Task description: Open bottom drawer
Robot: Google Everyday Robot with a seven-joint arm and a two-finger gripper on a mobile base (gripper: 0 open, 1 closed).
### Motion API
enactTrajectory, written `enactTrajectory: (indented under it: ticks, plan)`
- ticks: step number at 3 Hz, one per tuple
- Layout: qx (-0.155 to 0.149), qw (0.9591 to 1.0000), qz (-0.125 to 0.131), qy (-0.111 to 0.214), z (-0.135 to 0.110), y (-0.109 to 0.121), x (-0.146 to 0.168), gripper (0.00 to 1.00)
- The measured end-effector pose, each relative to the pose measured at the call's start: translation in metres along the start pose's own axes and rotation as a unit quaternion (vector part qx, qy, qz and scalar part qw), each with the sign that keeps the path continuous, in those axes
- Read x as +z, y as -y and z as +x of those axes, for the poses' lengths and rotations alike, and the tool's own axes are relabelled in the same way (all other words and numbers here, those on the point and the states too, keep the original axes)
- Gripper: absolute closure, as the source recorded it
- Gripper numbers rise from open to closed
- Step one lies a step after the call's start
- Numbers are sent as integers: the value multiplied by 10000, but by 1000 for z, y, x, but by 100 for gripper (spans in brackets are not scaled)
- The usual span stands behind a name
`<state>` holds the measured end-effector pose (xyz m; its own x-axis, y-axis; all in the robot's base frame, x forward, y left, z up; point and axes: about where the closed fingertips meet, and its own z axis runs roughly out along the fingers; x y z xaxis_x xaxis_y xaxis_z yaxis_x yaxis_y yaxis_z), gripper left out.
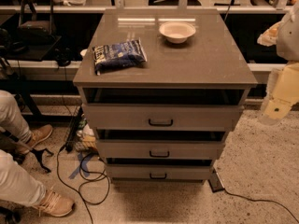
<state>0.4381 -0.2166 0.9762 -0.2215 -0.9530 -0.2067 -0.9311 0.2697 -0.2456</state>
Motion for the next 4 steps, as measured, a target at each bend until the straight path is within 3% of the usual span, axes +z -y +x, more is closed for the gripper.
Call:
enactTrajectory:
  ticks: [2,3,4]
  plan:
    - [3,10000,-29,78,0,2,2,0]
    - [-164,9963,-820,194,7,1,84,0]
    - [-274,9894,-1363,420,10,-7,164,0]
